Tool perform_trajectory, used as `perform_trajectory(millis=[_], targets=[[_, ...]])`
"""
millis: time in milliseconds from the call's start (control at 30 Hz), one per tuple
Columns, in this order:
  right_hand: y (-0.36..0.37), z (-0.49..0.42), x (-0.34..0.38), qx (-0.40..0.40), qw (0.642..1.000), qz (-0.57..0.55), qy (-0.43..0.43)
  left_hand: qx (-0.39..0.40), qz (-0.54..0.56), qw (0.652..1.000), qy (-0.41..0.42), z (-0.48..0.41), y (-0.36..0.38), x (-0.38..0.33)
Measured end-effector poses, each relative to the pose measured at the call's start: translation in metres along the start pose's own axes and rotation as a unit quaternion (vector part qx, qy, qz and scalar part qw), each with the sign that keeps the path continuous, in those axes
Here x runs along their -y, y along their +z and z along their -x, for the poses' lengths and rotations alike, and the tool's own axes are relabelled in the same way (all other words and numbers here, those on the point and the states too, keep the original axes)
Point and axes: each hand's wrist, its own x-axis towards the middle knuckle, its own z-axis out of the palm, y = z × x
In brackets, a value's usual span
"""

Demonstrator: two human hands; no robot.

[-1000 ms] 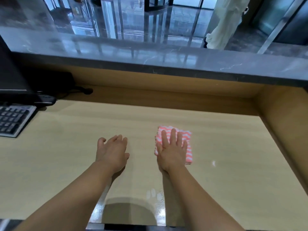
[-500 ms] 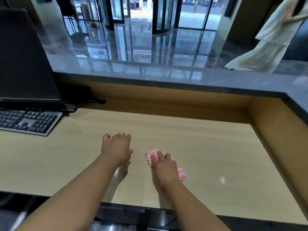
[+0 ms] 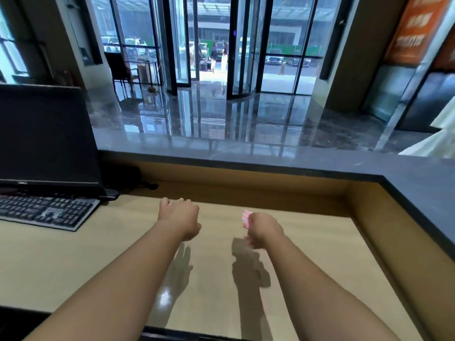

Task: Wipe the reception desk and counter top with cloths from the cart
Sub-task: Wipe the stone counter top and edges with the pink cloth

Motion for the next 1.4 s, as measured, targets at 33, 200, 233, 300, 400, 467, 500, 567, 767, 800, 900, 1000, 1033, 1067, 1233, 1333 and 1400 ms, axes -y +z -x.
perform_trajectory(millis=[33, 200, 233, 300, 400, 467, 500, 567, 767, 800, 900, 1000, 1033, 1067, 1233, 1333, 1400], targets=[[-0.008, -0.001, 0.001, -0.006, 0.999, -0.046, -0.001, 0.001, -0.007, 1.0, -0.002, -0.002, -0.003, 0.0], [-0.051, -0.006, 0.009, -0.026, 0.991, -0.133, -0.008, -0.009, -0.016, 1.0, -0.014, -0.011, -0.019, -0.008], [-0.058, -0.007, 0.012, -0.03, 0.99, -0.135, -0.008, -0.013, -0.016, 1.0, -0.015, -0.013, -0.021, -0.009], [-0.068, -0.013, 0.015, -0.026, 0.985, -0.172, -0.018, -0.015, -0.017, 1.0, -0.017, -0.015, -0.024, -0.008], [-0.076, -0.018, 0.021, -0.025, 0.972, -0.232, -0.035, -0.014, -0.014, 1.0, -0.023, -0.017, -0.024, -0.006], [-0.081, -0.021, 0.028, -0.027, 0.958, -0.281, -0.041, -0.015, -0.01, 1.0, -0.026, -0.022, -0.023, -0.004], [-0.084, -0.024, 0.031, -0.032, 0.953, -0.297, -0.045, -0.013, -0.005, 1.0, -0.027, -0.024, -0.023, -0.002], [-0.088, -0.032, 0.039, -0.039, 0.949, -0.306, -0.06, -0.008, 0.016, 0.999, -0.033, -0.031, -0.022, 0.005], [-0.095, -0.073, 0.075, -0.101, 0.94, -0.312, -0.096, -0.037, 0.043, 0.997, -0.05, -0.061, -0.019, 0.037], [-0.097, -0.08, 0.083, -0.126, 0.947, -0.276, -0.104, -0.042, 0.045, 0.997, -0.053, -0.067, -0.019, 0.043], [-0.102, -0.097, 0.104, -0.207, 0.964, -0.129, -0.109, -0.055, 0.062, 0.995, -0.058, -0.087, -0.016, 0.062], [-0.101, -0.122, 0.12, -0.258, 0.958, -0.05, -0.116, -0.07, 0.093, 0.991, -0.062, -0.105, -0.013, 0.08], [-0.097, -0.13, 0.125, -0.268, 0.956, -0.036, -0.116, -0.073, 0.103, 0.99, -0.063, -0.112, -0.012, 0.085], [-0.092, -0.14, 0.129, -0.273, 0.955, -0.029, -0.111, -0.075, 0.114, 0.989, -0.064, -0.118, -0.01, 0.09], [-0.056, -0.173, 0.149, -0.3, 0.949, 0.075, -0.062, -0.083, 0.16, 0.981, -0.073, -0.145, 0.005, 0.119], [-0.031, -0.185, 0.177, -0.301, 0.945, 0.106, -0.068, -0.1, 0.175, 0.976, -0.088, -0.153, 0.015, 0.137], [-0.016, -0.19, 0.202, -0.292, 0.945, 0.11, -0.096, -0.111, 0.179, 0.972, -0.103, -0.155, 0.023, 0.151]])
